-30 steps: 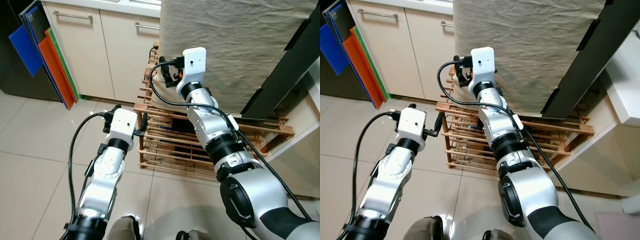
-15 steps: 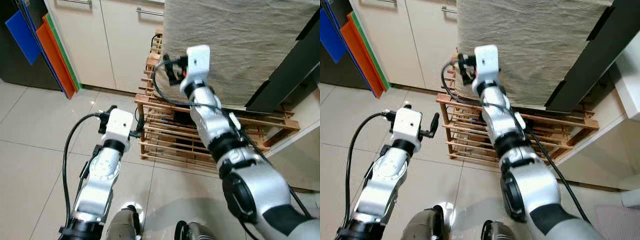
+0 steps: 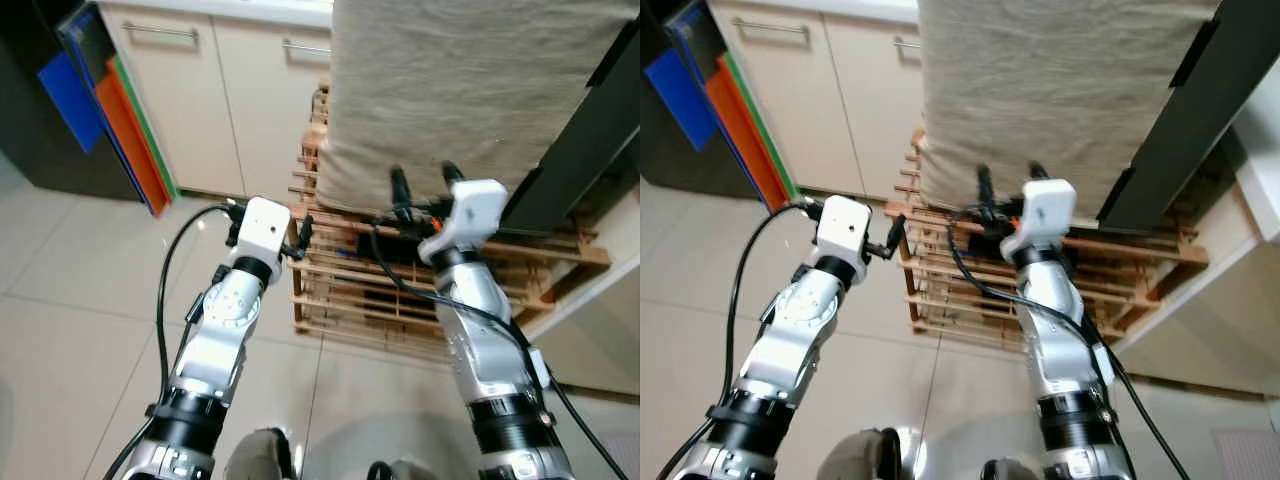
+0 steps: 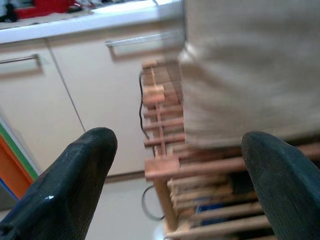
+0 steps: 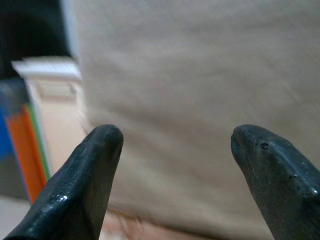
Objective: Restocking fridge
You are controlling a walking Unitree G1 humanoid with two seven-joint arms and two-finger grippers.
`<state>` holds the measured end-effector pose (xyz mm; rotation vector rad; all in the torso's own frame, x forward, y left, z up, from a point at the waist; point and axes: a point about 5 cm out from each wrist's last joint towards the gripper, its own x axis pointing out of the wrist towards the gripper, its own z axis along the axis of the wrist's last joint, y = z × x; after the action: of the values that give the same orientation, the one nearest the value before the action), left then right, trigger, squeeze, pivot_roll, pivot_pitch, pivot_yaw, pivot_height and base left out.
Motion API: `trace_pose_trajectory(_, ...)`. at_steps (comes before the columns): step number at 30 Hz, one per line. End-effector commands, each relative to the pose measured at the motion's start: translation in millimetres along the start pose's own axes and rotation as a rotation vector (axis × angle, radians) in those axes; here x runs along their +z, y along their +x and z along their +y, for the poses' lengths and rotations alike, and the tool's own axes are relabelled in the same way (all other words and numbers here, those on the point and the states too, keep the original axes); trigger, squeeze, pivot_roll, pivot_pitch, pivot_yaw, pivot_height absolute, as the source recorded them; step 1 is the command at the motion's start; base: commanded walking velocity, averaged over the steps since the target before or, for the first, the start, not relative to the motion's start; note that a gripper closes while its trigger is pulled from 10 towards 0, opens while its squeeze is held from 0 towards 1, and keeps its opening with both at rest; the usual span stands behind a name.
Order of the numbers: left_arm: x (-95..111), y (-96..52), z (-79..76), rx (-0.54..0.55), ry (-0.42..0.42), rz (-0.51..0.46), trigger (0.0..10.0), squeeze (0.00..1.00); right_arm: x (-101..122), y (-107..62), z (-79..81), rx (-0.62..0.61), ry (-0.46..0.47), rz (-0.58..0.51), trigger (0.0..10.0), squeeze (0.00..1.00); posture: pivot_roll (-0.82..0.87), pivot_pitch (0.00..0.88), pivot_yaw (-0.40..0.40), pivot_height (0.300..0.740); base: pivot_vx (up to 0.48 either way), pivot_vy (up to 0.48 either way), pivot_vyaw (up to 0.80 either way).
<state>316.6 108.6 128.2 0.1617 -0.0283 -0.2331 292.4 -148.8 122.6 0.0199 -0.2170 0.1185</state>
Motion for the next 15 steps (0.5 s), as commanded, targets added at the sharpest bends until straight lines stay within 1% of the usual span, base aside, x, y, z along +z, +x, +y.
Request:
trace_pose_trajectory(1, 2, 0.7, 5.6, 0.020, -0.025, -0.005, 10.0, 0.00, -3, -4.2, -8.7, -0.024, 0.002, 0.011, 10.0, 0.00, 0.10, 0.000, 0.016, 0.740, 0.000, 0.000, 0.00)
trace_pose_trajectory(2, -3, -5.8, 15.8, 0.071, -0.135, -0.002, 10.0, 0.00, -15, -23.0, -28.4, -0.099, 0.000, 0.072, 10.0, 0.00, 0.10, 0.000, 0.013, 0.740, 0.000, 0.000, 0.00)
trace_pose_trajectory(3, -5, -9.5, 17.4, 0.074, -0.169, -0.007, 10.0, 0.00, -19, -30.5, -35.6, -0.126, -0.001, 0.090, 10.0, 0.00, 0.10, 0.000, 0.009, 0.740, 0.000, 0.000, 0.00)
trace_pose_trajectory(4, -5, -9.5, 17.4, 0.074, -0.169, -0.007, 10.0, 0.00, -19, -30.5, -35.6, -0.126, -0.001, 0.090, 10.0, 0.00, 0.10, 0.000, 0.009, 0.740, 0.000, 0.000, 0.00)
trace_pose_trajectory(5, -6, -14.1, 16.8, 0.063, -0.185, -0.022, 10.0, 0.00, -27, -41.8, -44.9, -0.173, 0.000, 0.134, 10.0, 0.00, 0.10, 0.000, 0.005, 0.740, 0.000, 0.000, 0.00)
trace_pose_trajectory(7, -4, -15.2, 14.6, 0.054, -0.167, -0.036, 10.0, 0.00, -32, -49.0, -51.4, -0.243, 0.036, 0.162, 10.0, 0.00, 0.11, 0.009, -0.001, 0.740, 0.000, 0.000, 0.00)
trace_pose_trajectory(8, -4, -15.4, 13.2, 0.050, -0.170, -0.037, 10.0, 0.00, -35, -50.7, -51.9, -0.255, 0.049, 0.175, 10.0, 0.00, 0.11, 0.015, 0.002, 0.740, 0.000, 0.000, 0.00)
trace_pose_trajectory(11, -5, -17.2, 11.3, 0.046, -0.147, -0.043, 10.0, 0.00, -35, -53.1, -49.1, -0.246, 0.044, 0.172, 10.0, 0.00, 0.12, 0.020, 0.003, 0.740, 0.000, 0.000, 0.00)
trace_pose_trajectory(13, -8, -20.9, 10.9, 0.037, -0.116, -0.037, 10.0, 0.00, -38, -55.4, -49.1, -0.275, 0.067, 0.179, 10.0, 0.00, 0.12, 0.020, 0.008, 0.740, 0.000, 0.000, 0.00)
trace_pose_trajectory(15, -14, -23.7, 15.2, 0.052, -0.094, -0.015, 10.0, 0.00, -41, -56.4, -49.1, -0.304, 0.078, 0.186, 10.0, 0.00, 0.12, 0.023, 0.015, 0.740, 0.000, -0.313, 0.00)
